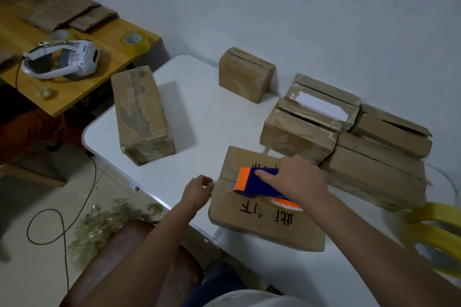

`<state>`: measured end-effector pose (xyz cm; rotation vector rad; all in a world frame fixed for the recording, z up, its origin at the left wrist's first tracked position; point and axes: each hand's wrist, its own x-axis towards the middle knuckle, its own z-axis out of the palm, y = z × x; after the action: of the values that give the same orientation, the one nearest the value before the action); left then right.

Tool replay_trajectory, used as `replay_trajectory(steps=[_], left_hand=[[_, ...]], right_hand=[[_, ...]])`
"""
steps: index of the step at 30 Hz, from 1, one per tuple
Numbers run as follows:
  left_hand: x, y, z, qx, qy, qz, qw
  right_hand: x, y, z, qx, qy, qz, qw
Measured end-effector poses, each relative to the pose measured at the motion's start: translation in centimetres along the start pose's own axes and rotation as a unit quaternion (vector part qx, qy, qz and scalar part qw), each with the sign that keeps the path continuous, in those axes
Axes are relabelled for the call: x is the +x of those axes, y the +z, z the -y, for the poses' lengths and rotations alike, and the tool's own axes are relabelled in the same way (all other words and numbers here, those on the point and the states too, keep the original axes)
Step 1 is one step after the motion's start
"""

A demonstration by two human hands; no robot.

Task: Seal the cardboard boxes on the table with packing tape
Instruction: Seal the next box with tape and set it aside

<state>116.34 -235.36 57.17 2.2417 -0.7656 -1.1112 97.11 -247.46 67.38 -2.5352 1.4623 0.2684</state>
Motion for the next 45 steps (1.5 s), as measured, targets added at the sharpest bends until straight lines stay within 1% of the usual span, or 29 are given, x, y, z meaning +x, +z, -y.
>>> replay_trajectory(steps=[2,3,4,5,8,10,12,15,18,20,24,28,31,34,39,45], left_hand=[[-0.4,-1.0,-0.5,-0.033,0.046,-0.051,0.997],[-0.8,-1.4,-0.9,-0.059,0.068,-0.065,0.994],[-1.4,-1.7,-1.3,-0.075,0.087,-0.062,0.991],[-2.2,-1.7,-1.7,-0.071,0.102,-0.046,0.991],[-3.9,-0.4,-2.1,0.033,0.127,0.023,0.991],[-4.3,-0.2,-1.9,0.046,0.124,0.068,0.989],[-3.8,-0.7,-1.9,0.043,0.112,0.09,0.989],[-2.1,-0.9,-3.5,0.016,0.104,0.064,0.992],[-1.2,0.6,-5.3,-0.022,0.11,0.079,0.99],[-0.9,1.7,-5.2,-0.039,0.12,0.08,0.989],[-0.1,2.4,-4.1,-0.041,0.125,0.059,0.99],[0.5,2.8,-3.7,0.005,0.132,0.032,0.991],[0.6,3.1,-3.5,0.023,0.137,0.009,0.99],[0.8,3.5,-3.4,0.039,0.14,-0.005,0.989],[0.8,3.3,-3.3,0.066,0.142,-0.009,0.988],[0.8,3.2,-3.3,0.085,0.143,-0.015,0.986]], right_hand=[[-0.1,0.2,-0.3,0.007,-0.002,-0.006,1.0],[-0.1,0.2,-0.4,0.012,-0.005,-0.01,1.0],[-0.1,0.2,-0.5,0.016,-0.007,-0.012,1.0],[-0.1,0.2,-0.5,0.019,-0.009,-0.013,1.0],[-0.1,0.2,-0.5,0.015,-0.009,-0.011,1.0],[-0.1,0.1,-0.5,0.013,-0.006,-0.007,1.0],[-0.1,0.0,-0.5,0.015,-0.005,-0.004,1.0],[0.1,-0.3,-0.3,0.012,-0.011,0.005,1.0],[0.2,-0.5,-0.4,0.005,-0.021,0.012,1.0],[0.4,-0.7,-0.9,0.009,-0.028,0.025,0.999],[0.7,-0.9,-1.7,0.025,-0.043,0.061,0.997],[0.4,-1.5,-4.0,0.029,-0.051,0.079,0.995],[-0.7,-2.4,-8.1,0.022,-0.031,0.091,0.995],[-2.2,-2.7,-11.5,0.048,-0.009,0.103,0.994],[-3.1,-2.6,-12.2,0.051,-0.022,0.085,0.995],[-3.7,-1.8,-13.3,0.108,-0.018,0.081,0.991]])
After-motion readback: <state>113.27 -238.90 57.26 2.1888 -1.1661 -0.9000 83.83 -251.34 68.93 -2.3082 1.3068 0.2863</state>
